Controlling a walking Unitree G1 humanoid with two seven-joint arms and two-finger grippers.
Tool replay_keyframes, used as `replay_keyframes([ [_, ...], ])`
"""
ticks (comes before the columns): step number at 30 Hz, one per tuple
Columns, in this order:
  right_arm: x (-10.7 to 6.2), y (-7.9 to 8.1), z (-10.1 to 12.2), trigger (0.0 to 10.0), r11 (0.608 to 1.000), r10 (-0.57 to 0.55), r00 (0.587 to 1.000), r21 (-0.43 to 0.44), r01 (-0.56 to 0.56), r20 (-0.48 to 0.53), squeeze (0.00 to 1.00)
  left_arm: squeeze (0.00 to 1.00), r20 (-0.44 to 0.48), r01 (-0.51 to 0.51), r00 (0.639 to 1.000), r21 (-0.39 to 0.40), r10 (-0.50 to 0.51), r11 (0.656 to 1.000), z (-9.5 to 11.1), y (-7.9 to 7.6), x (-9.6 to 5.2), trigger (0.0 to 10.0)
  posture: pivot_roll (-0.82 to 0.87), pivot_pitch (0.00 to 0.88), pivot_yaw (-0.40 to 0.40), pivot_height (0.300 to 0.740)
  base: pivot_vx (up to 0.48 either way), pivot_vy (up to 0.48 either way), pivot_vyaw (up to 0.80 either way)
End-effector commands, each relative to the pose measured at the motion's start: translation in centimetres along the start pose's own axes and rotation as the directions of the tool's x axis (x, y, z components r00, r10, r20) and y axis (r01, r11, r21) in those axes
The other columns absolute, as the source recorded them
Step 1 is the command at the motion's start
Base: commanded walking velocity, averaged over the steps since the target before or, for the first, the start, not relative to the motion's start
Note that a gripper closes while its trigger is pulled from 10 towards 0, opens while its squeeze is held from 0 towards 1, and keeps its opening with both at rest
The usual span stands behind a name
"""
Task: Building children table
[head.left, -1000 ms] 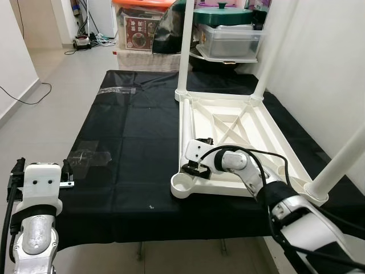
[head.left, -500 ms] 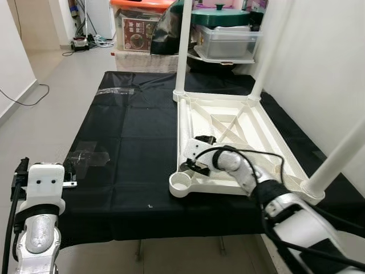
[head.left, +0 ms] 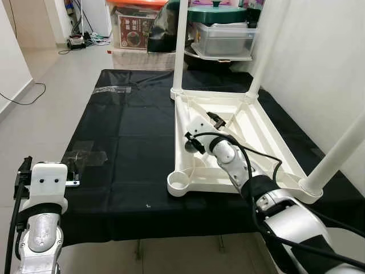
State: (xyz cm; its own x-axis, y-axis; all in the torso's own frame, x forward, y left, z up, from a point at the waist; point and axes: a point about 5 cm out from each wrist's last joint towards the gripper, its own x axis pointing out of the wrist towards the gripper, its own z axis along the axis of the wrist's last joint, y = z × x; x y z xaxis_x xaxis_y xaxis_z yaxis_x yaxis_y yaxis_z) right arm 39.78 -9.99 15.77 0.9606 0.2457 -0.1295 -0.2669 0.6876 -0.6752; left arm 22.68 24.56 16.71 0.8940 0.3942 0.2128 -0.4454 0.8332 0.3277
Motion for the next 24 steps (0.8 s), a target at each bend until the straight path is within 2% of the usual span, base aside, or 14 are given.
replay_keyframes([
  [1,-0.2,0.8,-0.7,6.0,0.999,0.029,0.999,0.039,-0.028,-0.033,0.0,0.0,-0.011,-0.006,1.0,0.009,0.006,1.0,-0.2,-0.2,-0.1,10.0,0.07,0.0,-0.094,0.74,0.0,0.0,0.0],
  [2,-0.3,1.6,-1.0,3.8,0.998,0.052,0.998,0.049,-0.05,-0.04,0.0,0.0,-0.01,-0.004,1.0,0.009,0.004,1.0,-0.2,-0.2,-0.1,10.0,0.08,0.0,-0.094,0.74,0.0,0.0,0.0],
  [4,-0.3,2.1,-1.1,3.3,0.996,0.069,0.997,0.05,-0.067,-0.043,0.0,0.0,-0.01,-0.002,1.0,0.009,0.002,1.0,-0.2,-0.3,0.0,10.0,0.08,0.0,-0.094,0.74,0.0,0.0,0.0],
  [5,-0.4,2.5,-1.1,0.0,0.995,0.075,0.996,0.062,-0.073,-0.04,0.0,0.0,-0.009,-0.001,1.0,0.01,0.001,1.0,-0.2,-0.3,0.0,10.0,0.08,0.0,-0.095,0.74,0.0,0.0,0.0],
  [12,-0.2,2.4,-0.5,0.0,0.99,0.039,0.999,0.136,-0.038,-0.009,0.0,0.0,-0.003,-0.011,1.0,0.014,0.011,1.0,0.0,0.1,0.2,10.0,0.09,0.0,-0.098,0.74,0.0,0.0,0.0],
  [13,-0.2,2.2,-0.2,0.0,0.986,0.023,1.0,0.163,-0.023,0.007,0.01,0.0,-0.003,-0.012,1.0,0.014,0.012,1.0,0.0,0.1,0.2,10.0,0.09,0.0,-0.098,0.74,0.0,0.0,0.0],
  [14,-0.1,1.8,0.1,0.0,0.982,0.007,1.0,0.191,-0.012,0.028,0.08,0.0,-0.002,-0.012,1.0,0.014,0.012,1.0,0.1,0.1,0.2,10.0,0.09,0.0,-0.097,0.74,0.0,0.0,0.0],
  [16,-0.1,1.8,0.1,0.0,0.982,0.007,1.0,0.191,-0.012,0.028,0.08,0.0,-0.002,-0.012,1.0,0.014,0.012,1.0,0.1,0.1,0.2,10.0,0.09,0.0,-0.097,0.74,0.0,0.0,0.0],
  [17,-0.1,1.5,0.2,0.0,0.978,-0.007,0.999,0.207,-0.002,0.041,0.13,0.0,-0.002,-0.012,1.0,0.014,0.012,1.0,0.1,0.1,0.2,10.0,0.09,0.0,-0.097,0.74,0.0,0.0,0.0],
  [19,-0.3,-0.1,0.1,0.0,0.971,-0.053,0.996,0.237,0.033,0.077,0.18,0.0,-0.001,-0.012,1.0,0.012,0.012,1.0,0.1,0.0,0.2,10.0,0.08,0.0,-0.096,0.74,0.0,0.0,0.0],
  [20,-0.3,-0.1,0.1,0.0,0.971,-0.053,0.996,0.237,0.033,0.077,0.18,0.0,-0.001,-0.012,1.0,0.012,0.012,1.0,0.1,0.0,0.2,10.0,0.08,0.0,-0.096,0.74,0.0,0.0,0.0],
  [21,-0.5,-1.5,0.0,0.0,0.967,-0.088,0.991,0.247,0.061,0.099,0.19,0.0,-0.001,-0.013,1.0,0.01,0.013,1.0,0.1,0.0,0.2,10.0,0.07,0.0,-0.087,0.74,0.0,0.0,0.0],
  [22,-0.5,-1.5,0.0,0.0,0.967,-0.088,0.991,0.247,0.061,0.099,0.19,0.0,-0.001,-0.013,1.0,0.01,0.013,1.0,0.1,0.0,0.2,10.0,0.07,0.0,-0.087,0.74,0.0,0.0,0.0],
  [24,-1.4,-4.8,-0.1,0.0,0.957,-0.157,0.971,0.271,0.105,0.18,0.19,0.0,0.0,-0.013,1.0,0.002,0.013,1.0,0.1,-0.2,0.2,10.0,0.05,0.0,-0.079,0.74,0.0,0.0,0.0],
])
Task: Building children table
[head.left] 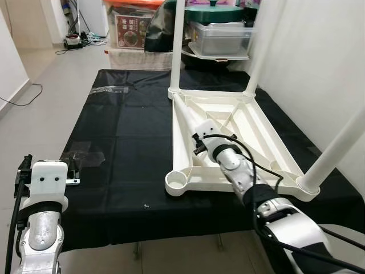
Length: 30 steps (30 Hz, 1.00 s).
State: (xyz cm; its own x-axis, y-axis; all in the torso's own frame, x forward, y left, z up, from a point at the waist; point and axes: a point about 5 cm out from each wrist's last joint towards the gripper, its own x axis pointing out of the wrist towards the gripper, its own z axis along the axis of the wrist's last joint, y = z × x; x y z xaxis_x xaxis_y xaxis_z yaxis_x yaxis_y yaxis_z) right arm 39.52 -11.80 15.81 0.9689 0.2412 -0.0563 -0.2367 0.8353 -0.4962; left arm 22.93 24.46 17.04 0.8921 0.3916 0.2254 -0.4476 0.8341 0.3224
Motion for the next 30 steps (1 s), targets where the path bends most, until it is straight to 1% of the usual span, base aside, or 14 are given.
replay_keyframes([
  [1,-0.7,-4.4,2.3,0.0,0.996,-0.081,0.978,0.044,0.074,0.192,0.19,0.0,-0.011,-0.01,1.0,0.005,0.01,1.0,-0.2,-0.1,0.0,10.0,0.04,0.0,-0.072,0.74,0.0,0.0,0.0],
  [6,-2.5,-7.7,3.1,0.0,0.982,-0.059,0.946,0.19,-0.003,0.32,0.19,0.0,-0.002,0.006,1.0,-0.047,-0.006,0.999,0.1,-0.5,0.5,10.0,0.02,0.0,-0.056,0.74,0.0,0.0,0.0],
  [11,-4.0,-8.0,2.6,0.0,0.973,0.042,0.918,0.194,-0.129,0.395,0.19,0.0,0.034,0.055,0.998,-0.182,-0.05,0.982,1.3,-1.0,1.0,10.0,0.01,0.0,-0.041,0.74,0.0,0.0,0.0],
  [13,-5.0,-6.2,1.8,0.0,0.921,0.169,0.884,0.251,-0.299,0.436,0.19,0.0,0.083,0.174,0.985,-0.449,-0.153,0.876,2.9,-2.2,1.1,10.0,0.0,0.0,-0.039,0.74,0.0,0.0,0.0],
  [14,-5.0,-6.2,1.8,0.0,0.921,0.169,0.884,0.251,-0.299,0.436,0.19,0.0,0.083,0.174,0.985,-0.449,-0.153,0.876,2.9,-2.2,1.1,10.0,0.0,0.0,-0.039,0.74,0.0,0.0,0.0],
  [15,-5.4,-5.4,1.7,0.0,0.889,0.213,0.863,0.276,-0.366,0.458,0.19,0.0,0.116,0.227,0.974,-0.547,-0.195,0.806,3.6,-2.7,1.1,10.0,0.0,0.0,-0.039,0.74,0.0,0.0,0.0],
  [18,-5.4,-5.4,1.7,0.0,0.889,0.213,0.863,0.276,-0.366,0.458,0.19,0.0,0.116,0.227,0.974,-0.547,-0.195,0.806,3.6,-2.7,1.1,10.0,0.0,0.0,-0.039,0.74,0.0,0.0,0.0],
  [19,-5.7,-4.2,1.5,0.0,0.839,0.273,0.833,0.305,-0.451,0.48,0.19,0.0,0.18,0.332,0.942,-0.629,-0.283,0.703,4.6,-3.9,0.7,10.0,0.02,0.0,-0.043,0.74,0.0,0.0,0.0],
  [21,-5.7,-4.2,1.5,0.0,0.839,0.273,0.833,0.305,-0.451,0.48,0.19,0.0,0.18,0.332,0.942,-0.629,-0.283,0.703,4.6,-3.9,0.7,10.0,0.02,0.0,-0.043,0.74,0.0,0.0,0.0],
  [23,-5.6,-2.3,2.0,0.0,0.683,0.322,0.768,0.426,-0.593,0.553,0.19,0.0,0.318,0.523,0.828,-0.735,-0.461,0.432,6.3,-6.4,-1.3,10.0,0.02,0.0,-0.047,0.74,0.0,0.0,0.0],
  [24,-5.6,-2.3,2.0,0.0,0.683,0.322,0.768,0.426,-0.593,0.553,0.19,0.0,0.318,0.523,0.828,-0.735,-0.461,0.432,6.3,-6.4,-1.3,10.0,0.02,0.0,-0.047,0.74,0.0,0.0,0.0],
  [26,-6.0,-0.9,2.9,0.0,0.525,0.363,0.684,0.467,-0.711,0.633,0.18,0.0,0.357,0.512,0.804,-0.823,-0.476,0.246,6.8,-7.3,-2.1,10.0,0.03,0.0,-0.051,0.74,0.0,0.0,0.0],
  [28,-6.0,-0.9,2.9,0.0,0.525,0.363,0.684,0.467,-0.711,0.633,0.18,0.0,0.357,0.512,0.804,-0.823,-0.476,0.246,6.8,-7.3,-2.1,10.0,0.03,0.0,-0.051,0.74,0.0,0.0,0.0],
  [30,-6.6,-0.3,3.1,0.0,0.454,0.403,0.63,0.453,-0.767,0.664,0.19,0.0,0.346,0.479,0.821,-0.85,-0.454,0.219,6.7,-7.2,-1.9,10.0,0.03,0.0,-0.052,0.74,0.0,0.0,0.0],
])
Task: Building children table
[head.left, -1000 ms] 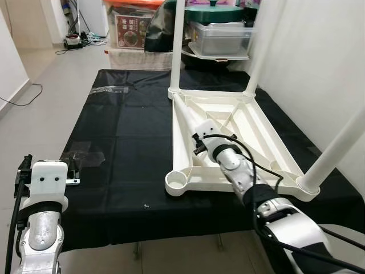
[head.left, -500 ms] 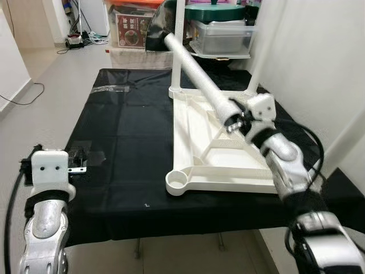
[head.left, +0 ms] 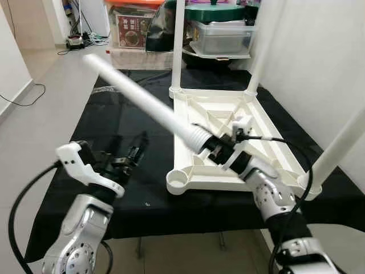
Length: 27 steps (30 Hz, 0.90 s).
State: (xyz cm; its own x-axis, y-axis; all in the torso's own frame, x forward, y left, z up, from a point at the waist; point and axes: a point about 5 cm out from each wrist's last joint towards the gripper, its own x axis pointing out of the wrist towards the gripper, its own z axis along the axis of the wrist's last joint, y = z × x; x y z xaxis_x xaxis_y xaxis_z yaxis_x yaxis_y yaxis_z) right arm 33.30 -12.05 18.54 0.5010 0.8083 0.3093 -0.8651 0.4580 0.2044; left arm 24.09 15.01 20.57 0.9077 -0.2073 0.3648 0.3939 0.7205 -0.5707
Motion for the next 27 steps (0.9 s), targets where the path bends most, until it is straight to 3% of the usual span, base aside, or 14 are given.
replay_keyframes([
  [1,-0.3,1.1,-0.1,0.0,0.992,0.11,0.994,0.056,-0.109,0.0,0.18,0.0,0.029,-0.037,0.999,-0.084,0.04,0.996,0.1,0.4,0.0,10.0,0.04,0.0,-0.055,0.74,0.0,0.0,0.0],
  [5,-1.1,2.3,-1.6,0.0,0.965,0.224,0.974,0.149,-0.215,-0.044,0.19,0.0,0.063,-0.044,0.997,-0.147,0.054,0.988,0.6,0.8,0.1,10.0,0.04,0.0,-0.055,0.74,0.0,0.0,0.0],
  [7,-1.9,3.2,-2.0,0.0,0.928,0.304,0.952,0.237,-0.286,-0.039,0.19,0.0,0.069,-0.048,0.996,-0.19,0.062,0.981,0.9,1.5,0.1,10.0,0.04,0.0,-0.058,0.74,0.0,0.0,0.0],
  [17,-3.6,4.2,-2.9,0.0,0.879,0.418,0.899,0.307,-0.366,-0.126,0.2,0.0,0.116,-0.058,0.99,-0.205,0.084,0.977,2.7,2.8,0.0,10.0,0.03,0.0,-0.055,0.74,0.0,0.0,0.0],
  [18,-4.6,4.0,-3.0,0.0,0.872,0.431,0.887,0.327,-0.364,-0.164,0.2,0.0,0.16,-0.074,0.981,-0.198,0.107,0.977,4.3,3.6,-0.2,10.0,0.03,0.0,-0.054,0.74,0.0,0.0,0.0],
  [22,-5.8,3.1,-2.7,0.0,0.873,0.429,0.879,0.344,-0.345,-0.208,0.21,0.0,0.227,-0.076,0.966,-0.202,0.122,0.976,6.6,4.5,-0.7,10.0,0.03,0.0,-0.059,0.74,0.0,0.0,0.0],
  [23,-6.1,2.9,-2.5,0.0,0.874,0.429,0.877,0.343,-0.343,-0.218,0.22,0.0,0.239,-0.07,0.964,-0.203,0.118,0.977,7.0,4.7,-0.9,7.1,0.04,0.0,-0.06,0.74,0.0,0.0,0.0],
  [26,-6.2,2.7,-2.4,0.0,0.875,0.43,0.875,0.342,-0.342,-0.224,0.22,0.0,0.245,-0.065,0.963,-0.203,0.115,0.977,7.2,4.8,-1.0,7.1,0.04,0.0,-0.06,0.74,0.0,0.0,0.0],
  [27,-6.2,2.6,-2.3,0.0,0.874,0.436,0.87,0.341,-0.347,-0.23,0.24,0.0,0.242,-0.055,0.964,-0.22,0.109,0.974,7.1,4.8,-1.1,0.3,0.04,0.0,-0.061,0.74,0.0,0.0,0.0],
])
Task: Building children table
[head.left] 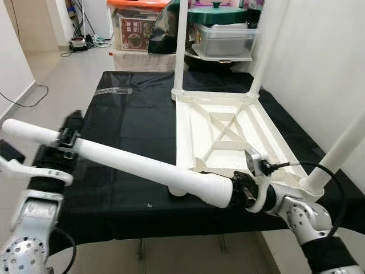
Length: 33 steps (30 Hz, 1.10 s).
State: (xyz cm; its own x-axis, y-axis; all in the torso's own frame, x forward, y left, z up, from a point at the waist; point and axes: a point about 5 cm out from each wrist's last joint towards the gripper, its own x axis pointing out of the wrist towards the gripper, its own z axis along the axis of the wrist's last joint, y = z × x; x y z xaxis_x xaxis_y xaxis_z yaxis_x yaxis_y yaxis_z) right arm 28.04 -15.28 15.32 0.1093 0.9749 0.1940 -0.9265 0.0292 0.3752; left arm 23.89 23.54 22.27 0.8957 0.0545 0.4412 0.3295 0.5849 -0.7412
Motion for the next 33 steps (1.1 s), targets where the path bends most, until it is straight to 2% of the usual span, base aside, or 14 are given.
replay_keyframes([
  [1,0.2,0.1,-0.4,0.0,0.999,0.033,0.997,0.021,-0.032,-0.068,0.24,0.0,0.004,0.033,0.999,-0.023,-0.032,0.999,0.1,-0.4,0.2,0.3,0.04,0.0,-0.061,0.74,0.0,0.0,0.0],
  [4,0.5,0.0,-0.1,0.0,0.999,0.052,0.995,0.013,-0.051,-0.083,0.27,0.0,-0.016,0.062,0.998,-0.061,-0.063,0.996,-0.8,-0.7,-0.1,0.0,0.04,0.0,-0.062,0.74,0.0,0.0,0.0],
  [6,0.7,0.0,0.1,0.0,0.998,0.065,0.994,0.007,-0.064,-0.091,0.27,0.0,-0.025,0.066,0.997,-0.051,-0.067,0.996,-1.7,-1.0,-0.3,0.0,0.03,0.0,-0.064,0.74,0.0,0.0,0.0],
  [8,0.8,0.0,0.2,0.0,0.998,0.066,0.994,0.006,-0.066,-0.092,0.27,0.0,-0.025,0.064,0.998,-0.046,-0.065,0.997,-1.8,-1.1,-0.3,0.0,0.03,0.0,-0.064,0.74,0.0,0.0,0.0],
  [11,0.7,-0.2,0.3,0.0,0.998,0.059,0.993,-0.007,-0.06,-0.1,0.26,0.0,-0.02,0.085,0.996,-0.087,-0.087,0.993,-2.2,-1.8,-0.4,0.0,0.03,0.0,-0.066,0.74,0.0,0.0,0.0],
  [17,0.5,-1.0,0.5,0.0,1.0,-0.009,0.996,-0.014,0.007,-0.092,0.24,0.0,0.001,0.128,0.992,-0.15,-0.13,0.98,-2.2,-3.0,-0.1,0.0,0.03,0.0,-0.071,0.74,0.0,0.0,0.0],
  [18,0.5,-1.8,0.6,0.0,0.995,-0.097,0.992,0.006,0.098,-0.074,0.2,0.0,0.018,0.146,0.989,-0.174,-0.145,0.974,-2.2,-3.5,0.1,0.0,0.02,0.0,-0.072,0.74,0.0,0.0,0.0],
  [20,0.5,-1.8,0.6,0.0,0.995,-0.097,0.992,0.006,0.098,-0.074,0.2,0.0,0.018,0.146,0.989,-0.174,-0.145,0.974,-2.2,-3.5,0.1,0.0,0.02,0.0,-0.072,0.74,0.0,0.0,0.0],
  [21,0.0,-2.9,0.8,10.0,0.967,-0.202,0.979,0.16,0.197,0.017,1.0,0.0,0.051,0.172,0.985,-0.213,-0.164,0.962,-2.2,-4.3,0.3,0.0,0.02,0.0,-0.075,0.74,0.0,0.0,0.0],
  [22,0.0,-2.9,0.8,10.0,0.967,-0.202,0.979,0.16,0.197,0.017,1.0,0.0,0.051,0.172,0.985,-0.213,-0.164,0.962,-2.2,-4.3,0.3,0.0,0.02,0.0,-0.075,0.74,0.0,0.0,0.0],
  [25,-0.8,-3.1,0.7,10.0,0.936,-0.226,0.97,0.296,0.19,0.093,1.0,0.0,0.084,0.191,0.981,-0.236,-0.176,0.953,-1.9,-5.0,0.6,0.0,0.02,0.0,-0.077,0.74,0.0,0.0,0.0],
  [28,-1.7,-3.2,0.6,10.0,0.92,-0.248,0.959,0.344,0.19,0.135,1.0,0.0,0.107,0.212,0.976,-0.239,-0.192,0.948,-1.4,-5.5,0.7,0.0,0.02,0.0,-0.08,0.74,0.0,0.0,0.0],
  [31,-5.0,-3.7,-0.5,10.0,0.854,-0.374,0.907,0.454,0.254,0.195,1.0,0.0,0.18,0.261,0.958,-0.222,-0.224,0.94,0.3,-6.5,1.2,0.0,0.02,0.0,-0.09,0.74,0.0,0.0,0.0],
  [33,-5.6,-3.7,-0.8,10.0,0.842,-0.397,0.897,0.466,0.272,0.195,1.0,0.0,0.193,0.263,0.956,-0.218,-0.223,0.94,0.7,-6.6,1.2,0.0,0.02,0.0,-0.09,0.74,0.0,0.0,0.0],
])
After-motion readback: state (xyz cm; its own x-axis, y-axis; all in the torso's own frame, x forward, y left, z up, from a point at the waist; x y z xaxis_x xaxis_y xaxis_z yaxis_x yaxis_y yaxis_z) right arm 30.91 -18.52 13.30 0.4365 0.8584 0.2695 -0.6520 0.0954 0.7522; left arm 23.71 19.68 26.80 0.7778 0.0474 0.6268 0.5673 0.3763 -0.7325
